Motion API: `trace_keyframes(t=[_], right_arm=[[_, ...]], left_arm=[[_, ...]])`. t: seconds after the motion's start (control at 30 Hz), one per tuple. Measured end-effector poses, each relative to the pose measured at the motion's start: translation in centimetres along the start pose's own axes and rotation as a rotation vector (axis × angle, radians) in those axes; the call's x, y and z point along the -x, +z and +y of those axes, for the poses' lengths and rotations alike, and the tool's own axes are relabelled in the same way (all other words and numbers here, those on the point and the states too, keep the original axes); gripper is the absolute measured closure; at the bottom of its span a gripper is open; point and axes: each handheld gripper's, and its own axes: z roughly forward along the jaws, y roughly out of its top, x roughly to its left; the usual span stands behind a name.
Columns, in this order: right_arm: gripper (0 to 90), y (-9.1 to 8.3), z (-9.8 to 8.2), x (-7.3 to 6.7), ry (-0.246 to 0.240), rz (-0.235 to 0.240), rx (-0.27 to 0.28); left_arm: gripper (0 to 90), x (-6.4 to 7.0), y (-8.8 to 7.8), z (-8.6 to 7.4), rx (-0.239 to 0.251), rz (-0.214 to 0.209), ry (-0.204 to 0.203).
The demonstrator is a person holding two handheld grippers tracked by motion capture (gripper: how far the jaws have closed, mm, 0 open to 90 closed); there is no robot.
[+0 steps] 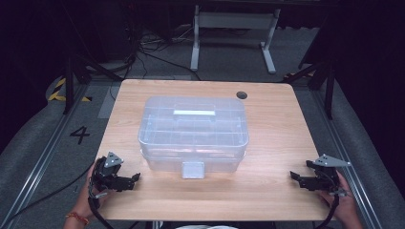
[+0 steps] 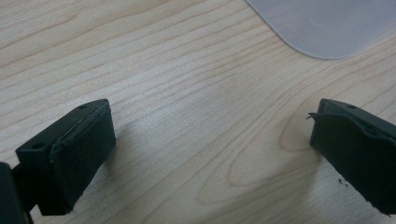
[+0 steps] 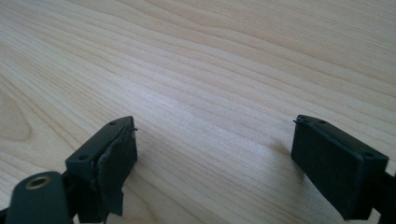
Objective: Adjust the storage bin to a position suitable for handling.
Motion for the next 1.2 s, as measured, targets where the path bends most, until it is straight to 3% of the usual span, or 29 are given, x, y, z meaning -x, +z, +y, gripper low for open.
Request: trace_keyframes(t=[0.97,1.2], right_arm=[[12.7,0.16,0.25,0.36,-0.018,0.02,-0.017],[12.0,0.17,0.49,0.08,-0.079,0.048,-0.025]], left_arm=[[0.4,-0.3,0.06,0.05,0.0,-0.025,0.027],[0.4,-0.35,0.12,0.13,-0.001,-0.028,0.031]])
